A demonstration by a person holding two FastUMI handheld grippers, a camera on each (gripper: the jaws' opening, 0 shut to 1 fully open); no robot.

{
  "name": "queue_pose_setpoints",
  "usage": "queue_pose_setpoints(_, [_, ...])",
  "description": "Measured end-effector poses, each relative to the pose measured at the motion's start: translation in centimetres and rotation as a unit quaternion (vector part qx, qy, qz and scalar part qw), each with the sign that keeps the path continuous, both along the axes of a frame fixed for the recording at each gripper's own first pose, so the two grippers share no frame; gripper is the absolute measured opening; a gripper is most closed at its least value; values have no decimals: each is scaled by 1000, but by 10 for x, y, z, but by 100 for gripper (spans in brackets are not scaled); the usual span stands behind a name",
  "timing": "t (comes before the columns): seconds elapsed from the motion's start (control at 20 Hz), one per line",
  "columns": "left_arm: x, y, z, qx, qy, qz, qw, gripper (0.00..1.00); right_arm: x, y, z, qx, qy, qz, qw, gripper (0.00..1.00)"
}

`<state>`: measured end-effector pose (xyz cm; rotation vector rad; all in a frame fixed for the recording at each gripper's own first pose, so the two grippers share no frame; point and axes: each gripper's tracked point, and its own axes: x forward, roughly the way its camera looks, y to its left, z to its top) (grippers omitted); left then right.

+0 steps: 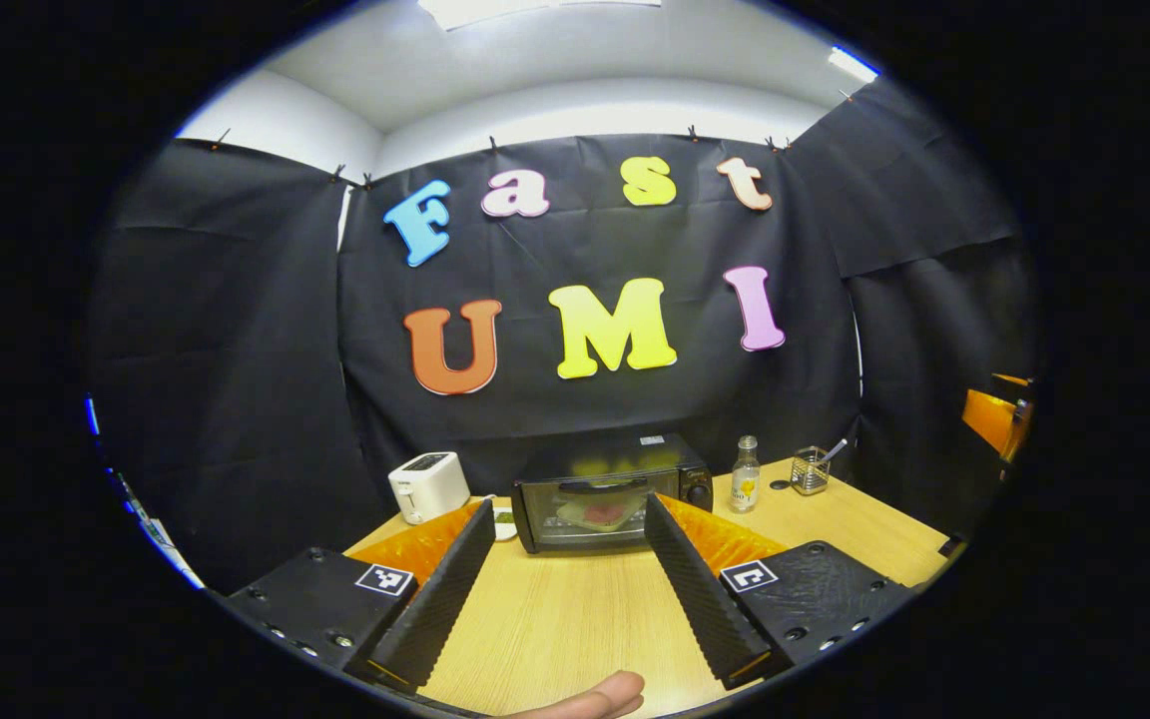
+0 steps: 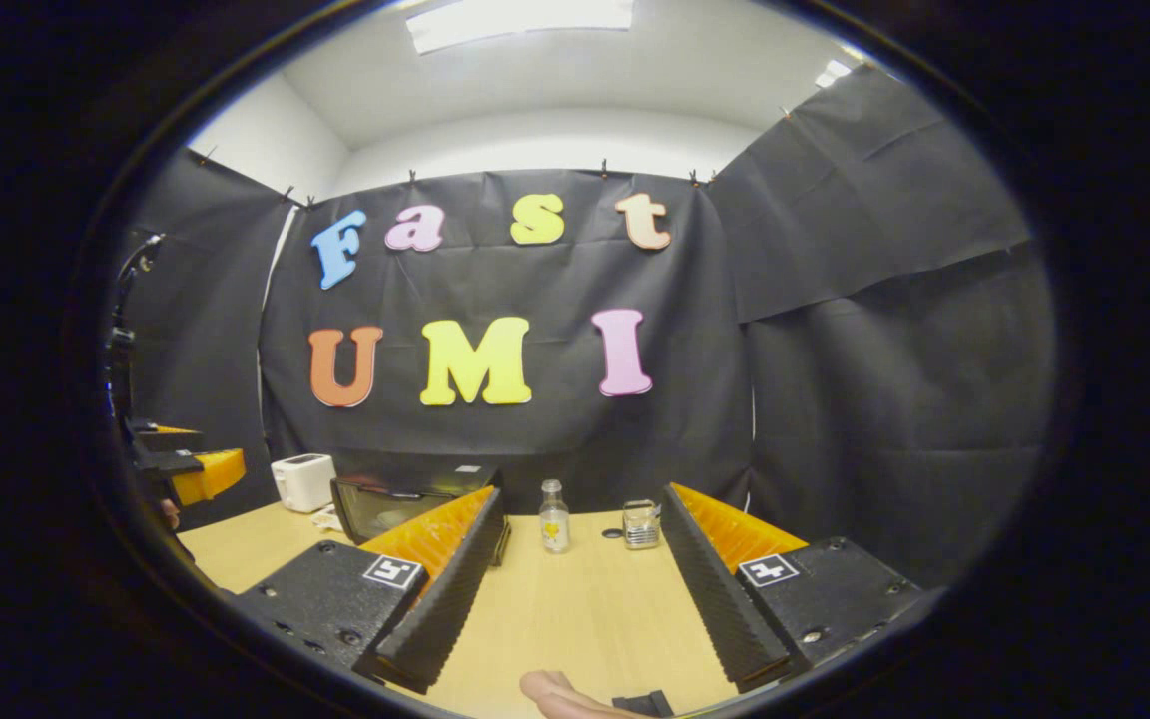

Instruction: Open the electric oven with the left hand, put the food in, and close the electric oven.

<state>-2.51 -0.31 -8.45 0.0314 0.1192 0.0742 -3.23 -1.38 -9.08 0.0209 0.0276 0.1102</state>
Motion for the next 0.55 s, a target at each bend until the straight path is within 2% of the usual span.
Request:
queue_pose_setpoints(0.2, [-36,-9,-4,-6,-17,-2,1000,96,-11,12,-8,-5,6,18,1000,96])
queue_pose_setpoints(0.55, [-60,-8,-4,-7,-34,16,999,96,-29,19,0,-9,-6,28,1000,96])
